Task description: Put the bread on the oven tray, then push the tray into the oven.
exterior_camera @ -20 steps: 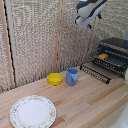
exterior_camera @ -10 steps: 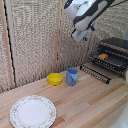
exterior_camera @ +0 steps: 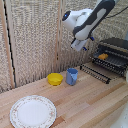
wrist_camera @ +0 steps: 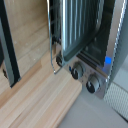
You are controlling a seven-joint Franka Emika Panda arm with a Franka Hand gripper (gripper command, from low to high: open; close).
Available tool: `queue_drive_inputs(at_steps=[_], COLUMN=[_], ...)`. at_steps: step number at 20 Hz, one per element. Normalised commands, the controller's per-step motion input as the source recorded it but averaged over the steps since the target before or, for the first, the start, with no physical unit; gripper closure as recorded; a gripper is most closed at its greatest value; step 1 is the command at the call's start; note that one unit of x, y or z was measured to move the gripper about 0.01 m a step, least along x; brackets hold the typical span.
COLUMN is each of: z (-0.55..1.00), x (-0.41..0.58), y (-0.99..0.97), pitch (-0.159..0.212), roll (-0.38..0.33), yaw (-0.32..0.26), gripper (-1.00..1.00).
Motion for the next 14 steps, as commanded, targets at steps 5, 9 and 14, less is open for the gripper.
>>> queue_drive_inputs(at_steps=[5, 9, 14], z=[-0.22, -0.30, -0.42], x=[-0.521, -0.181, -0.023], y=[-0.24, -0.27, -0.38], pitch=[0.076, 0.108, 0.122], roll=[-0.363, -0.324, -0.213], yaw=[0.080, 0.141, 0.183], gripper=[-1.00, -1.00, -1.00])
